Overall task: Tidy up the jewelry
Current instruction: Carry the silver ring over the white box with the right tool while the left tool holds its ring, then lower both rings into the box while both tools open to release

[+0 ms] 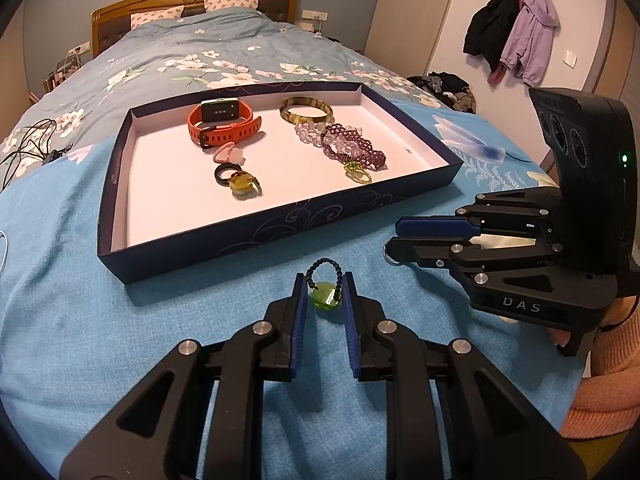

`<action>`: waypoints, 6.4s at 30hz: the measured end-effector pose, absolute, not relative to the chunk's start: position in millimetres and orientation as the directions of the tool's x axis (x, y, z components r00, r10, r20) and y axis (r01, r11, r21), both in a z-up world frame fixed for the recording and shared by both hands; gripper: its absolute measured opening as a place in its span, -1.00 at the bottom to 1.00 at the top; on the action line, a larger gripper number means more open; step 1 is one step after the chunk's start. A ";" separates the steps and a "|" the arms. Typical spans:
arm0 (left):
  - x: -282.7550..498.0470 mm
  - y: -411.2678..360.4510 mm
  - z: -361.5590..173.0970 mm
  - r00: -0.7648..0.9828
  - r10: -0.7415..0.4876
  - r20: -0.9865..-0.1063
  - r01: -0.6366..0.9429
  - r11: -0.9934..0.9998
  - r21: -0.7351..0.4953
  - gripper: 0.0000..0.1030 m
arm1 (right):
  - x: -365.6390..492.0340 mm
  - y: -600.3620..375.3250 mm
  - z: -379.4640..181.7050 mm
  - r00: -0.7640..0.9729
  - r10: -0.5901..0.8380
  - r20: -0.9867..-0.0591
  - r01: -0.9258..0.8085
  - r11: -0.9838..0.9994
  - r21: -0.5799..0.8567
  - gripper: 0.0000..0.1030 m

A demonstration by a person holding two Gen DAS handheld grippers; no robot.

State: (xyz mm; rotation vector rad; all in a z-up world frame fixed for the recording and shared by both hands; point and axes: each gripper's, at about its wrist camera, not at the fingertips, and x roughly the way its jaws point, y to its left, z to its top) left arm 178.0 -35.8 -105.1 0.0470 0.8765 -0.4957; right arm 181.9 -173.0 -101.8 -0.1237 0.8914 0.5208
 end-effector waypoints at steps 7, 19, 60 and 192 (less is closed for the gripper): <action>177.9 -35.6 -105.4 0.541 -0.395 -0.742 0.431 0.888 -0.159 -0.66 | 179.0 -175.3 -101.1 0.523 0.385 -0.761 -0.485 0.868 0.106 -0.90; 175.3 -33.4 -95.9 0.562 -0.396 -0.726 0.432 0.889 -0.150 -0.66 | 169.4 -195.0 -89.4 0.546 0.448 -0.707 -0.466 0.865 0.188 -0.91; 184.0 -25.5 -56.8 0.649 -0.369 -0.665 0.411 0.906 -0.102 -0.66 | 184.6 -210.5 -54.4 0.644 0.462 -0.610 -0.448 0.874 0.190 -0.92; 247.3 -23.0 -77.5 0.634 -0.276 -0.722 0.347 0.936 -0.053 -0.66 | 248.4 -203.6 -75.4 0.623 0.394 -0.676 -0.403 0.902 0.154 -0.92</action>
